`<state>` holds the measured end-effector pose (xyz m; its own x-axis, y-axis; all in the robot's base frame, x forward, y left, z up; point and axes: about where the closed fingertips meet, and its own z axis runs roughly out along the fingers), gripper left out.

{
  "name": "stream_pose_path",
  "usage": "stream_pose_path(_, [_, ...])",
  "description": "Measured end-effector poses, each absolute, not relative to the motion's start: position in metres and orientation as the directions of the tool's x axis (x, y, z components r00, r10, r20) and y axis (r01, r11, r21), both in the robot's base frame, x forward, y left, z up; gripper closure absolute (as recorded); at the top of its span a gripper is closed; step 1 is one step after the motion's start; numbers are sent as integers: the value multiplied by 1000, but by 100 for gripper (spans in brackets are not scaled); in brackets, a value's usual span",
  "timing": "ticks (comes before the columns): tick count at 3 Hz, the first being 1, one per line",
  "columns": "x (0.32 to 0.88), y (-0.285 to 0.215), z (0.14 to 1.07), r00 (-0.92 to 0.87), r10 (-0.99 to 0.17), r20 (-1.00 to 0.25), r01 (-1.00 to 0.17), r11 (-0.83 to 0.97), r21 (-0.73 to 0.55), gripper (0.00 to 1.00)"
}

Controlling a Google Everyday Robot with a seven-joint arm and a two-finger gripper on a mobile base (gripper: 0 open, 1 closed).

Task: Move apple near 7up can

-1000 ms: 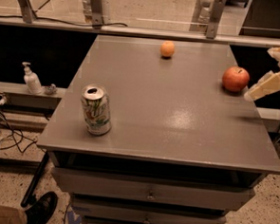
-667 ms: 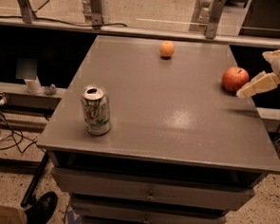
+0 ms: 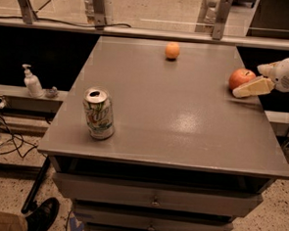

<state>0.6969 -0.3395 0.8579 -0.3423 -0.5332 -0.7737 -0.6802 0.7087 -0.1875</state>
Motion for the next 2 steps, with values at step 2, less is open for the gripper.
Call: stream_pose_path(2, [704, -326, 865, -397, -470, -788, -671, 734, -100, 64])
